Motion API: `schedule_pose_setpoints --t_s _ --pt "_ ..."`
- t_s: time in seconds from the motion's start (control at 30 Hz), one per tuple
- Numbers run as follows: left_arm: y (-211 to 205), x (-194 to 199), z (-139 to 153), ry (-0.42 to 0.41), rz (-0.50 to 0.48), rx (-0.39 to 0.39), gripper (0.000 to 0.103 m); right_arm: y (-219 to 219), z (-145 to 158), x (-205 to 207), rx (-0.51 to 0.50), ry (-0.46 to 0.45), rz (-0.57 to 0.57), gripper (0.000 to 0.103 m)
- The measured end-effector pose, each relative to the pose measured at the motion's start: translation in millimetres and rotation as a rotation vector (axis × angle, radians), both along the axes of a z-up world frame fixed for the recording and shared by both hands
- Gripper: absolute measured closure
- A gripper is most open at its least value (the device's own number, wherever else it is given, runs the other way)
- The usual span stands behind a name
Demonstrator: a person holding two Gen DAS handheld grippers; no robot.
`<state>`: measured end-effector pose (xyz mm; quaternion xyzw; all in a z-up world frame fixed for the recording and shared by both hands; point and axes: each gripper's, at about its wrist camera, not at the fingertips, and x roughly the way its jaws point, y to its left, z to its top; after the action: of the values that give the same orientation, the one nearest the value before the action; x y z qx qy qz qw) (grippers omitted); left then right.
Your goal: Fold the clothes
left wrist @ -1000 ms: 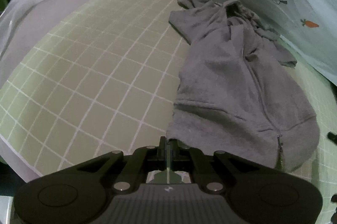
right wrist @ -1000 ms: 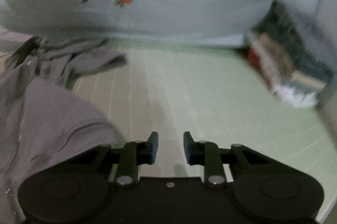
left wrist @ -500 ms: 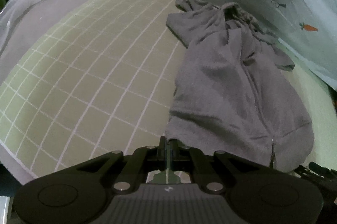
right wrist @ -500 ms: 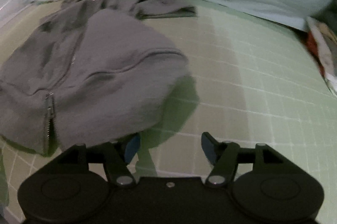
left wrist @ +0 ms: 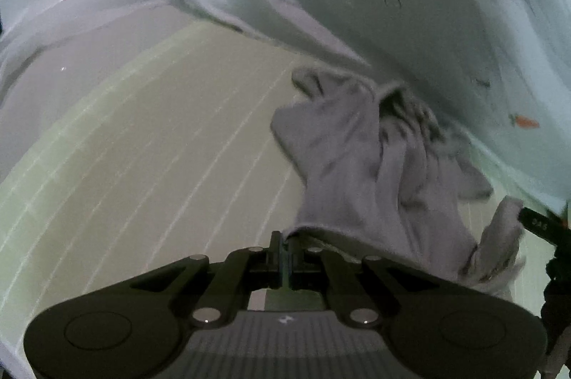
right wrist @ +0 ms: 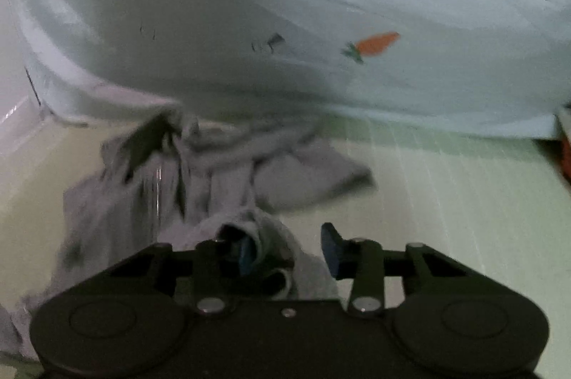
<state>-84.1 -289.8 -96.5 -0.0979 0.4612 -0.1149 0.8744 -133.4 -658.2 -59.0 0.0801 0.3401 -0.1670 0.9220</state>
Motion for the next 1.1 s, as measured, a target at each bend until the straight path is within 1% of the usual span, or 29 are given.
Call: schedule_pose_setpoints --t_s 0.13,0.2,0.3,0.33,0.37,0.4,0.43,0.47,0.5,0.53,0.57,0.6,0.63,0.67,0.73,0.8,0.83,0.87,0.9,0.93,0.97,1.0,1.03,1.07,1.1 --pt "-9.2 31.9 -6.9 0.007 0.025 -0.005 0.100 -13.9 -14.5 34.5 0.011 0.049 -0.008 0.065" --pt "-12.9 41.8 -8.9 0.026 0.023 -0.002 0.100 -23.1 -20.4 41.0 0.022 0.076 -0.024 0.061" --pt "-17.0 47.8 -10.7 0.035 -0.005 0.023 0.100 -30.1 -18.8 26.1 0.031 0.069 -0.045 0.048" --pt "-17.3 46.7 -11.4 0.035 -0.012 0.028 0.100 -30.3 -17.0 18.5 0.032 0.063 -0.047 0.041" --pt "-16.0 45.7 -12.6 0.038 -0.011 0.026 0.100 -29.2 -15.9 11.1 0.028 0.059 -0.047 0.035" --pt "-14.0 45.0 -14.2 0.044 -0.006 0.020 0.100 -26.5 -15.8 5.5 0.017 0.057 -0.045 0.032" --pt "-12.0 44.5 -15.8 0.052 0.000 0.013 0.100 -24.2 -16.1 2.2 0.003 0.053 -0.044 0.025" --pt "-11.0 44.0 -17.6 0.057 0.004 0.010 0.100 -20.7 -16.2 -1.2 -0.014 0.048 -0.044 0.020" --pt "-10.4 43.5 -19.3 0.061 0.006 0.008 0.100 -15.4 -16.0 -4.8 -0.036 0.040 -0.044 0.019" --pt "-10.2 42.7 -20.6 0.062 0.007 0.008 0.100 -10.2 -15.7 -8.3 -0.059 0.035 -0.045 0.015" --pt "-10.0 41.3 -21.2 0.063 0.009 0.008 0.100 -6.1 -14.8 -10.0 -0.082 0.034 -0.046 0.009" --pt "-9.4 40.2 -21.9 0.065 0.012 0.005 0.100 -3.3 -13.2 -10.0 -0.103 0.031 -0.050 0.009" --pt "-8.9 39.6 -22.8 0.068 0.013 0.004 0.100 0.3 -11.6 -10.6 -0.126 0.021 -0.056 0.010" --pt "-9.2 39.6 -23.4 0.070 0.013 0.004 0.100 4.0 -9.5 -11.9 -0.150 0.013 -0.058 0.013" --pt "-10.1 39.4 -24.5 0.071 0.010 0.009 0.100 10.4 -5.3 -10.9 -0.192 0.006 -0.035 0.018" --pt "-10.4 39.4 -25.3 0.073 0.009 0.009 0.100 13.1 -3.2 -3.9 -0.211 0.000 -0.004 0.023" --pt "-10.6 39.6 -25.7 0.075 0.009 0.009 0.100 13.2 -2.8 0.8 -0.206 0.004 0.015 0.031" --pt "-10.6 39.7 -26.1 0.075 0.010 0.007 0.100 13.3 -3.0 5.9 -0.200 0.012 0.031 0.041" --pt "-10.4 39.7 -26.4 0.075 0.010 0.006 0.100 13.3 -4.2 11.9 -0.193 0.026 0.045 0.047" --pt "-10.1 39.7 -26.6 0.075 0.011 0.004 0.100 13.1 -5.9 17.6 -0.187 0.041 0.057 0.056" --pt "-9.9 39.5 -26.8 0.075 0.012 0.001 0.100 12.8 -8.5 22.6 -0.183 0.057 0.064 0.062" --pt "-9.9 39.6 -27.1 0.075 0.013 0.000 0.100 12.6 -11.7 26.2 -0.180 0.075 0.067 0.064" --pt "-10.0 39.8 -27.4 0.076 0.014 -0.001 0.100 12.0 -15.1 29.3 -0.177 0.093 0.066 0.070" --pt "-10.3 40.0 -27.6 0.076 0.014 -0.001 0.100 10.8 -17.6 30.9 -0.175 0.108 0.063 0.080" --pt "-10.7 40.1 -27.7 0.075 0.014 0.000 0.100 8.8 -18.7 30.1 -0.174 0.115 0.056 0.086"
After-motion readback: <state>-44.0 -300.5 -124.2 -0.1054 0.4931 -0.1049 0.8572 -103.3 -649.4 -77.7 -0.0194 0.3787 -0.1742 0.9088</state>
